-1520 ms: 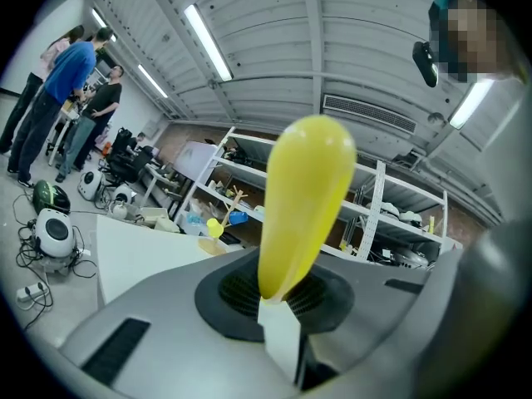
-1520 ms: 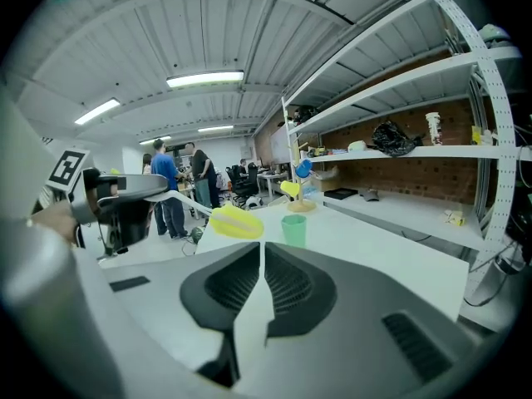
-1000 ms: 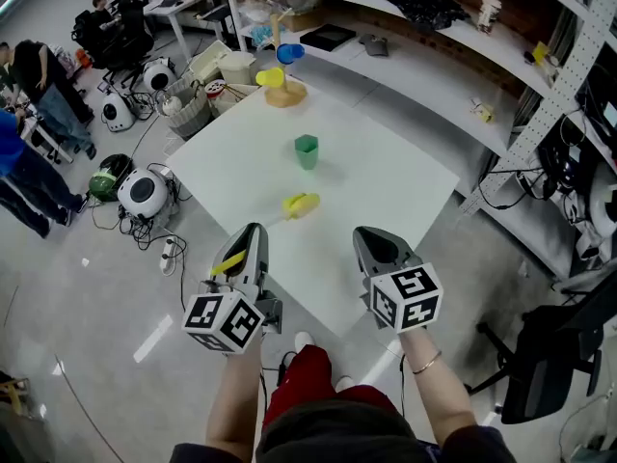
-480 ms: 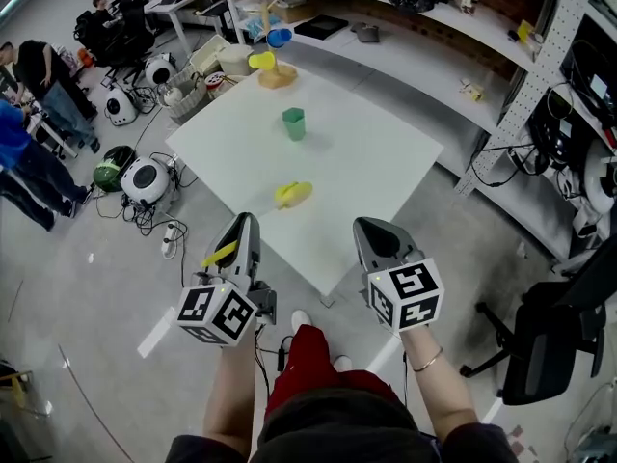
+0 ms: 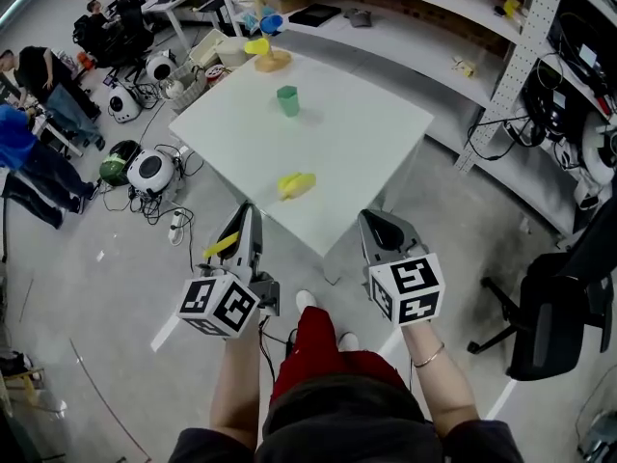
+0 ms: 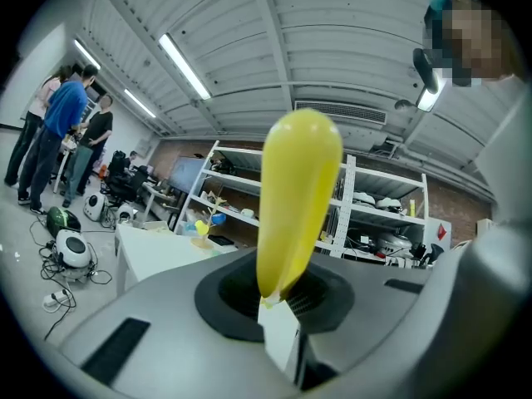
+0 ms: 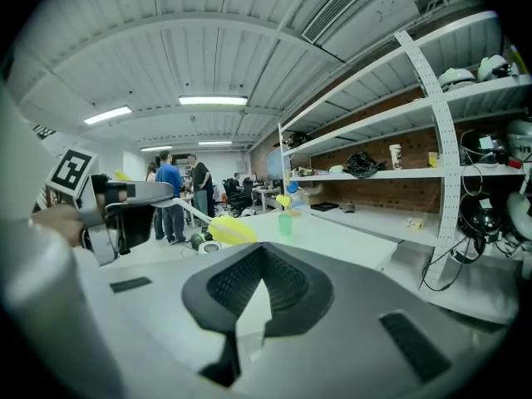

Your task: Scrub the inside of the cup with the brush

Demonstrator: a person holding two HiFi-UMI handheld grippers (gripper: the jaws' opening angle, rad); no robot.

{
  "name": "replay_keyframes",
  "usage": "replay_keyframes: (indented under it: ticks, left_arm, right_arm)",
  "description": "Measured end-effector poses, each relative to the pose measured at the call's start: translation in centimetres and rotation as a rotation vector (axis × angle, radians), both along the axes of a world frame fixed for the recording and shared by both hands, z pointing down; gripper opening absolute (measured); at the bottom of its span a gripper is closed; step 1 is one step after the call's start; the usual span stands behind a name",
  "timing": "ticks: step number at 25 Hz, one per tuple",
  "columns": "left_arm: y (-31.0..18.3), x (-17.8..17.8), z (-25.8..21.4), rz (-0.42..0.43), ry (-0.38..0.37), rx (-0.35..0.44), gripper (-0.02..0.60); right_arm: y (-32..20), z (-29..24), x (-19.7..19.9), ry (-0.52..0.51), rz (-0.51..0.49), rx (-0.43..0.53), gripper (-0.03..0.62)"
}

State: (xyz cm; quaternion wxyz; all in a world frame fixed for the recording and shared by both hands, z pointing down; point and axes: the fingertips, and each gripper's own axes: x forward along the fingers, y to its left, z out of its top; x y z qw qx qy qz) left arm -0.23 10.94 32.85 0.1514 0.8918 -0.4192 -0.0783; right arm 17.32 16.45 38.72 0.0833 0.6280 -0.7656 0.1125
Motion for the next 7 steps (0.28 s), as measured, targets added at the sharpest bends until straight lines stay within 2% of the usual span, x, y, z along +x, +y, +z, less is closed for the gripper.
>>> replay_keyframes:
  ticks: [7]
  left_arm:
    - [1.9, -0.2, -0.5, 0.006, -0.005, 0.012, 0.038]
  right_arm:
    - [2.3, 0.2, -0.4, -0.005, -0.001, -0.005, 0.018]
